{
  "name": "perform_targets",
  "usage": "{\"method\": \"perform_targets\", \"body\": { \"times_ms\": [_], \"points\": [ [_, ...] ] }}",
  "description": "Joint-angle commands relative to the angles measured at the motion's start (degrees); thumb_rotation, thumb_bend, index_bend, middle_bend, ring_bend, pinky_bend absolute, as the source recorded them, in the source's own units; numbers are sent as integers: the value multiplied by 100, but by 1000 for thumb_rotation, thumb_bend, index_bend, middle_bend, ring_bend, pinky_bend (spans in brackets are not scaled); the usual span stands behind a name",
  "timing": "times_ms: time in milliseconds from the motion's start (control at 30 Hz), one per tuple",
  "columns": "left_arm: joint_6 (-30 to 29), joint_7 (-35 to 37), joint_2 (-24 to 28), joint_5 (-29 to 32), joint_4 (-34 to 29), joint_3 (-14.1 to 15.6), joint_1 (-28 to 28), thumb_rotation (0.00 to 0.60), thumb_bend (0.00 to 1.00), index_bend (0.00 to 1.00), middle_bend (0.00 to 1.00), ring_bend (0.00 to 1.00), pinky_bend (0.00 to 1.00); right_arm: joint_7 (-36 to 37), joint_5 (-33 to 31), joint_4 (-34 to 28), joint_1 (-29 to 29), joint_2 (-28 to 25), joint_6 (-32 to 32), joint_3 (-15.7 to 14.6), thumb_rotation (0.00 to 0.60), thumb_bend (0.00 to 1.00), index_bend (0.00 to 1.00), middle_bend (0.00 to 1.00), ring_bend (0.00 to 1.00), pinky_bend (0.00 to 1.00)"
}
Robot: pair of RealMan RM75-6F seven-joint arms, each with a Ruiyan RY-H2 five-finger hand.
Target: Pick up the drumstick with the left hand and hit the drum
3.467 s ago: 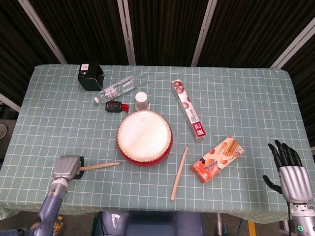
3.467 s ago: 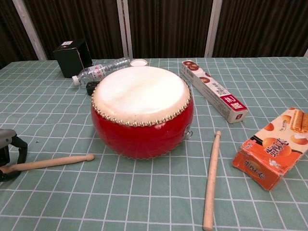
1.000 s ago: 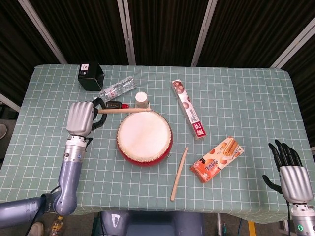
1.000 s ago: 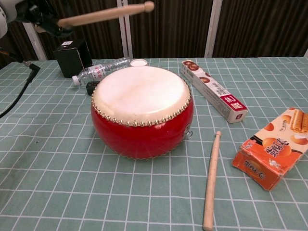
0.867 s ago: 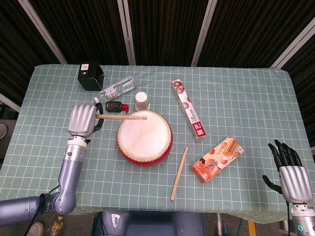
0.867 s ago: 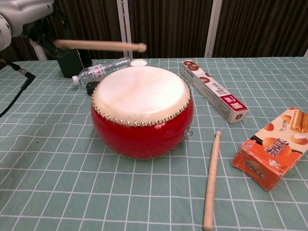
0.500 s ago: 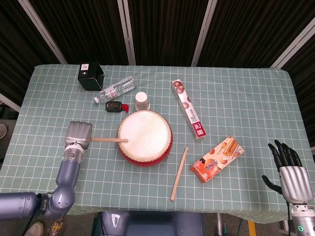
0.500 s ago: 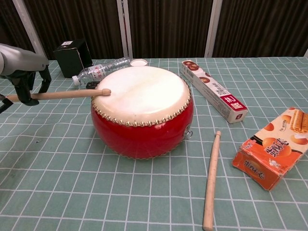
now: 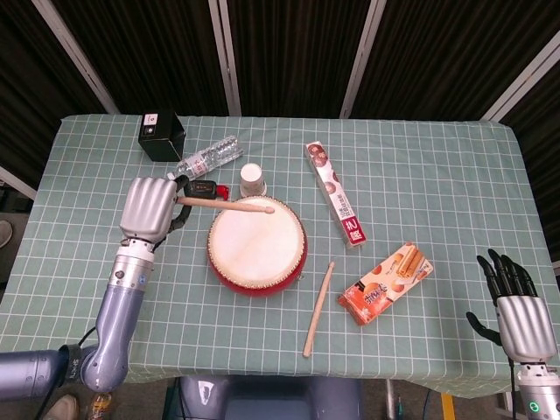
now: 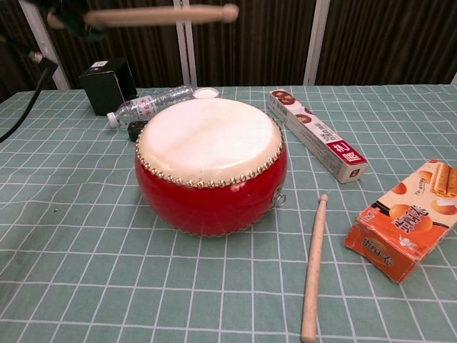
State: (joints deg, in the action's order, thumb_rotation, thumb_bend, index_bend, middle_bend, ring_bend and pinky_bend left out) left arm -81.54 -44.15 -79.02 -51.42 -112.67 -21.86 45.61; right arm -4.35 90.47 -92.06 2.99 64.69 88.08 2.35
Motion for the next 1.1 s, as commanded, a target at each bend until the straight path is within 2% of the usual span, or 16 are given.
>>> {"method": "perform_targets", "body": {
  "times_ms": [33, 167, 333, 433, 500, 600, 633, 700, 767, 933, 1100],
  "points": [
    [-436, 1247, -349, -1454, 475, 34, -229, 600, 502, 778, 1000, 1000, 1000, 1, -3, 0, 1, -1, -5, 0, 600, 251, 0, 0, 0, 116],
    [-88, 919, -300, -1392, 745, 344, -207, 600, 501, 778, 1000, 1000, 1000, 6, -23, -7, 6, -9, -30, 0, 600, 251, 0, 0, 0, 116],
    [384, 215, -223, -523, 733, 557, -178, 600, 501, 778, 1000, 1000, 1000, 12, -33, -15, 7, -15, -45, -4, 600, 251, 0, 0, 0, 116],
    [546, -413, -261, -14, 895, 797, -135, 600, 500, 778, 1000, 1000, 1000, 20, -44, -22, 7, -21, -49, 0, 600, 251, 0, 0, 0, 116],
    [663, -815, -286, 494, 918, 943, -123, 600, 500, 778, 1000, 1000, 1000, 28, -47, -28, 6, -27, -54, -2, 600, 251, 0, 0, 0, 116],
    [844, -1602, -174, 1688, 735, 1064, -5, 600, 501, 775, 1000, 1000, 1000, 32, -44, -38, 5, -36, -58, -7, 600, 251, 0, 0, 0, 116],
    [862, -1860, -116, 2138, 648, 1052, 69, 600, 501, 774, 1000, 1000, 1000, 37, -45, -38, 6, -37, -62, -9, 600, 251, 0, 0, 0, 116],
    [847, -1998, -62, 2512, 571, 979, 145, 600, 501, 774, 1000, 1000, 1000, 41, -46, -48, 6, -42, -66, -11, 600, 251, 0, 0, 0, 116],
    [825, -1625, -34, 2297, 531, 833, 112, 600, 501, 774, 1000, 1000, 1000, 58, -62, -64, 5, -50, -82, -15, 600, 251, 0, 0, 0, 116],
    [803, -574, 166, 1356, 304, 707, -143, 600, 501, 773, 1000, 1000, 1000, 48, -71, -86, 5, -60, -96, -18, 600, 250, 0, 0, 0, 116],
    [376, 500, 291, 386, 42, 532, -490, 600, 501, 772, 1000, 1000, 1000, 32, -66, -81, -1, -55, -80, -17, 600, 250, 0, 0, 0, 116]
  ]
}}
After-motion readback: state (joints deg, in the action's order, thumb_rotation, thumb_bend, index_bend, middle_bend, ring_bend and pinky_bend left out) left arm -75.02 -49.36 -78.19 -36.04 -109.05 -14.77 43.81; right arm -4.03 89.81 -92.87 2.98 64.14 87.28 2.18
